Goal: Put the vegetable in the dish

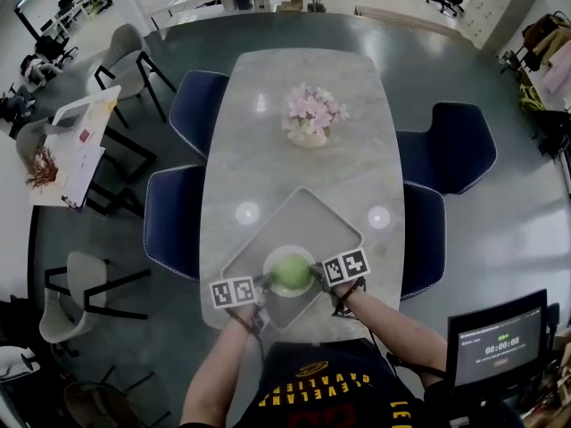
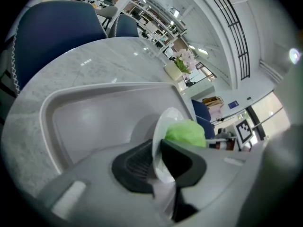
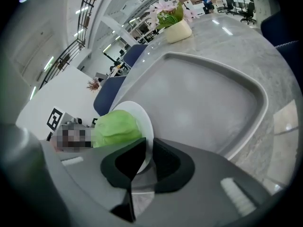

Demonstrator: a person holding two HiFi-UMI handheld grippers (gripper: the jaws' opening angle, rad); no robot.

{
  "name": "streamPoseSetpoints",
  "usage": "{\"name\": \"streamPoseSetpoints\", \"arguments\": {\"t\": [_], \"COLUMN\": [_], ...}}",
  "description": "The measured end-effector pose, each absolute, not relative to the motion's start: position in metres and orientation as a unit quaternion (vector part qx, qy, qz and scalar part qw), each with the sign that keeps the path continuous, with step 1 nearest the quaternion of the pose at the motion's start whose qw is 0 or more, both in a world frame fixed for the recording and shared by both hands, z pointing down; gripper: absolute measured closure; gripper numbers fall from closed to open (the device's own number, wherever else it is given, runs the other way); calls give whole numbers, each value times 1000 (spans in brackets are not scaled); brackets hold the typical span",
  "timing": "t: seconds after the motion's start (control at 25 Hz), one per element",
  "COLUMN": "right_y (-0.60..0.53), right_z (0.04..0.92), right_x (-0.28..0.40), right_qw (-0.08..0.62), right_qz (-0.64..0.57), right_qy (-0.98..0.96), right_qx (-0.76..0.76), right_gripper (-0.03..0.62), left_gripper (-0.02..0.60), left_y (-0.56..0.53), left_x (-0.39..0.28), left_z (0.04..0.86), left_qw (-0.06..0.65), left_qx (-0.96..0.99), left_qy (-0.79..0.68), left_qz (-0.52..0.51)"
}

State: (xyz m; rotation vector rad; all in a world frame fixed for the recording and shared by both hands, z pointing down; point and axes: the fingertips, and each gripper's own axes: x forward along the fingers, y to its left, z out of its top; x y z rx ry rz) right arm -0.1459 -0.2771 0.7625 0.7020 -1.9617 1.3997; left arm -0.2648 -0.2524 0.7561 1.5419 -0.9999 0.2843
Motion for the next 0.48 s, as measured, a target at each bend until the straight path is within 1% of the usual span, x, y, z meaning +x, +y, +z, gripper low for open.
{"name": "streamPoseSetpoints", "arguments": {"t": [0.28,0.48], "right_y": [-278,-278], "right_z": [765,765], "right_x": [-143,-143], "right_qw": [356,376], "right_qz": [490,467], "right_qy": [-749,-756], "right_qx": [270,262], "right_gripper": [539,536], "left_gripper": [525,514], "left_y": [-251,-251], "left_x": [-262,-262], "left_z": [758,761], "left_qw": [593,583], "left_qx": [664,661], "left_qy": [-436,-442], "left_qz": [135,167]}}
